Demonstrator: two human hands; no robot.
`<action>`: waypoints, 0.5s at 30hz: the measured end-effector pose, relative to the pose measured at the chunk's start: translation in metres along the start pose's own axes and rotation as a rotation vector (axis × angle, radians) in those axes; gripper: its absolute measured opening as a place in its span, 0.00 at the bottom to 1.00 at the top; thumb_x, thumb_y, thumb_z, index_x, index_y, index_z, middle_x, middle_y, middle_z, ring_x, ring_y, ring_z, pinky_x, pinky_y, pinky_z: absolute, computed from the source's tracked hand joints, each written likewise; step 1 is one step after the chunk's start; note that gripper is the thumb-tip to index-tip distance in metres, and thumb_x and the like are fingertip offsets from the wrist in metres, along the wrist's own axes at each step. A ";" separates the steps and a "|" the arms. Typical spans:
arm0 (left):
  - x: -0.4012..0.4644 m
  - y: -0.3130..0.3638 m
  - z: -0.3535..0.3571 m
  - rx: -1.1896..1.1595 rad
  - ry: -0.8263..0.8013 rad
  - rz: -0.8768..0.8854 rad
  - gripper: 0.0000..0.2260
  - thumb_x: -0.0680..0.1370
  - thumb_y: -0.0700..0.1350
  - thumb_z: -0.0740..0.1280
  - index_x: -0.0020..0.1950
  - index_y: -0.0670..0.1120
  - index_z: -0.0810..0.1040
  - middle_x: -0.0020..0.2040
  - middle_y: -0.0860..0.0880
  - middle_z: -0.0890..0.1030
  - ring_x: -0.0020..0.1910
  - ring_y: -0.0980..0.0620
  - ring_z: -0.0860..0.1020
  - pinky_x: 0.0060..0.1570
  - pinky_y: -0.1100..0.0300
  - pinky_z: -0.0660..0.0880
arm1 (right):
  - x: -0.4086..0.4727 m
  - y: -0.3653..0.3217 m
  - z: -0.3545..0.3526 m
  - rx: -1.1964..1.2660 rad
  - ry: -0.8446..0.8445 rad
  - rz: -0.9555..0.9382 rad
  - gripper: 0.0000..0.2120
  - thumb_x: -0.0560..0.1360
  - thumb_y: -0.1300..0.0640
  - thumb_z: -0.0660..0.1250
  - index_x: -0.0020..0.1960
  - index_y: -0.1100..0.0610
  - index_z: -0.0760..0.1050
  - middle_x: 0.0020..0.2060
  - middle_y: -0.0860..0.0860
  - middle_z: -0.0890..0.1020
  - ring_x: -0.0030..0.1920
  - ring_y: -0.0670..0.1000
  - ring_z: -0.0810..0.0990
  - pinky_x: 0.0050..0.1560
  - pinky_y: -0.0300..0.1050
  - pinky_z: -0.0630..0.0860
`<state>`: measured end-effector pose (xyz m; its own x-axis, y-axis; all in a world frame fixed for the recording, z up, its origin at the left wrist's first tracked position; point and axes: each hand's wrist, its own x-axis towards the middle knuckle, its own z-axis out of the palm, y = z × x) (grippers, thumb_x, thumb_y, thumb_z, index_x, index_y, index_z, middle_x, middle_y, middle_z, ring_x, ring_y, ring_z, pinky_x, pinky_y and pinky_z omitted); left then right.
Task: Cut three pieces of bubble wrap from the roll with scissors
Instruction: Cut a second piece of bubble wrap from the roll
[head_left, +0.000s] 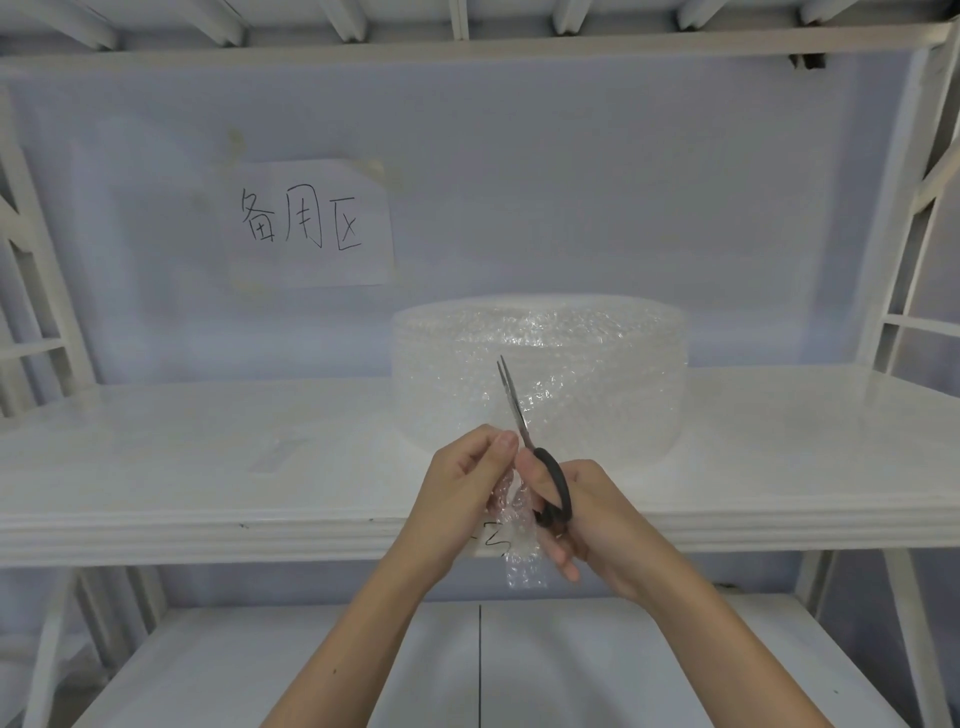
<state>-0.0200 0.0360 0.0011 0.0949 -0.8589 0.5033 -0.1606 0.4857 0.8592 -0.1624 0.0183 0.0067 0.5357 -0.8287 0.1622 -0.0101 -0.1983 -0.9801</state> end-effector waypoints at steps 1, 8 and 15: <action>0.000 0.000 0.000 0.002 0.001 -0.004 0.20 0.82 0.43 0.62 0.31 0.55 0.77 0.28 0.54 0.71 0.27 0.56 0.68 0.29 0.66 0.68 | 0.000 -0.002 0.001 -0.006 0.002 0.002 0.29 0.68 0.31 0.66 0.30 0.58 0.70 0.18 0.58 0.70 0.16 0.52 0.63 0.19 0.39 0.60; -0.002 -0.002 -0.001 0.033 -0.052 -0.012 0.14 0.82 0.42 0.61 0.40 0.42 0.79 0.32 0.44 0.77 0.32 0.49 0.69 0.30 0.64 0.68 | 0.002 -0.011 -0.001 -0.027 0.029 -0.045 0.27 0.69 0.34 0.65 0.32 0.59 0.70 0.18 0.56 0.71 0.15 0.51 0.63 0.20 0.39 0.60; -0.001 -0.002 -0.003 -0.005 0.027 -0.008 0.14 0.82 0.42 0.62 0.38 0.42 0.77 0.29 0.46 0.71 0.26 0.55 0.68 0.28 0.66 0.68 | -0.004 -0.024 -0.004 -0.066 0.128 -0.130 0.23 0.70 0.44 0.70 0.39 0.66 0.78 0.22 0.49 0.74 0.19 0.52 0.72 0.17 0.39 0.67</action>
<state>-0.0167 0.0366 -0.0013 0.1230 -0.8583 0.4982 -0.1544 0.4794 0.8639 -0.1675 0.0246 0.0304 0.4247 -0.8527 0.3041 -0.0057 -0.3384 -0.9410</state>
